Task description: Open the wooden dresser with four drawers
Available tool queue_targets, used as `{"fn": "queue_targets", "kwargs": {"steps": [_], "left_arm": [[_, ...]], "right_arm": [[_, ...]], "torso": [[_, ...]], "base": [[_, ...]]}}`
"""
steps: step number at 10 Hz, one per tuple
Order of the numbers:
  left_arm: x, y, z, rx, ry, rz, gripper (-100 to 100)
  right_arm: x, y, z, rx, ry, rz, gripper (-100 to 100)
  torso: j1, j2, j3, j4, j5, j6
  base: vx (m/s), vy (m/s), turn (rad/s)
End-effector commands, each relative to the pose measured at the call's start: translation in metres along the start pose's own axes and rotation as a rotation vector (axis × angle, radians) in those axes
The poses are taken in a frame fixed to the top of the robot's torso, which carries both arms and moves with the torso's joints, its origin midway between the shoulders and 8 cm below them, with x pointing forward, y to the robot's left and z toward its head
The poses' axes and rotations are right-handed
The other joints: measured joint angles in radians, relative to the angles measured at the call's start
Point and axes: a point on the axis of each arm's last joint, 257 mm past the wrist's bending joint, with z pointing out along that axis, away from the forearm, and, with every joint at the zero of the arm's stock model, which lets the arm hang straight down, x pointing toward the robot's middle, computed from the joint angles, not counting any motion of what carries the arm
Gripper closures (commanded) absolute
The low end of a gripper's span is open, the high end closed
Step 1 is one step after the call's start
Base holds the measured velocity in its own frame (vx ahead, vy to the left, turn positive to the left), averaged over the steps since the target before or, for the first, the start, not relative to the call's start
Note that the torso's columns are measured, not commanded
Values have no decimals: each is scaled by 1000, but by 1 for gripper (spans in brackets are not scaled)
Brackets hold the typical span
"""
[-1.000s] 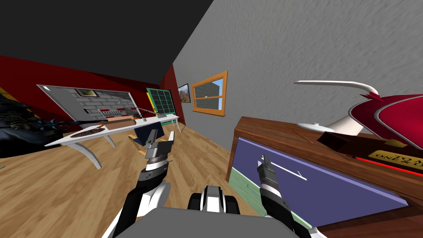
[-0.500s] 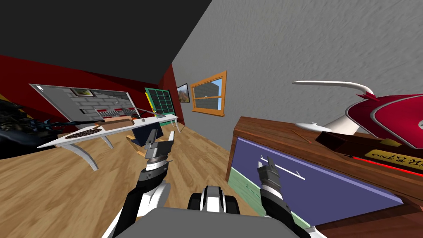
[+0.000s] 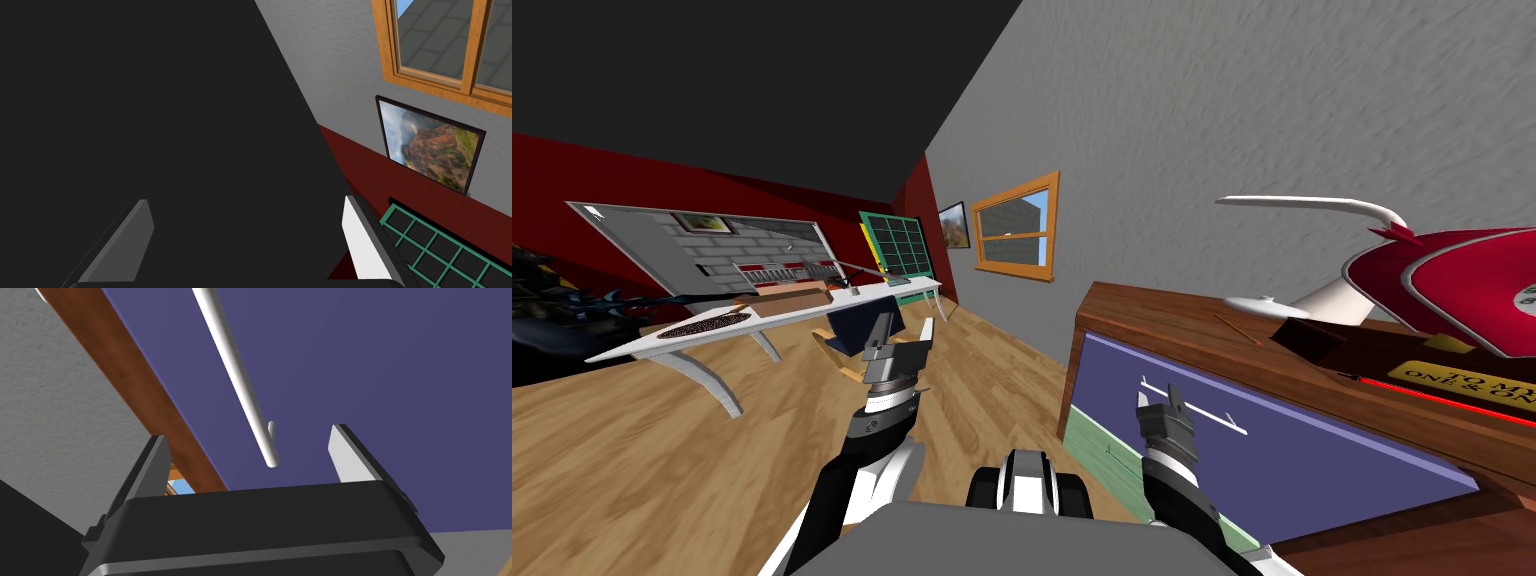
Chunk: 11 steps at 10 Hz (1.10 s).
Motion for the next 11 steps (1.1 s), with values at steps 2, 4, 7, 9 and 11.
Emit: {"fn": "queue_targets", "kwargs": {"steps": [2,4,7,9,11], "left_arm": [[0,0,0,0,0,0,0],[0,0,0,0,0,0,0],[0,0,0,0,0,0,0],[0,0,0,0,0,0,0],[0,0,0,0,0,0,0]], "right_arm": [[0,-9,0,0,-2,2,-100],[-1,-5,1,-2,-3,0,100],[-3,-13,-2,3,-9,6,100],[-2,-8,-6,-17,-11,3,100],[-2,-10,-7,-14,-14,4,100]], "torso": [[-2,-4,-3,-1,-1,0],[2,5,3,1,1,0],[6,11,6,5,3,2],[5,8,3,7,7,2],[4,4,1,4,5,1]], "base": [[70,-35,-18],[-40,12,26],[-145,108,-23],[-114,96,-16],[-112,87,-14]]}}
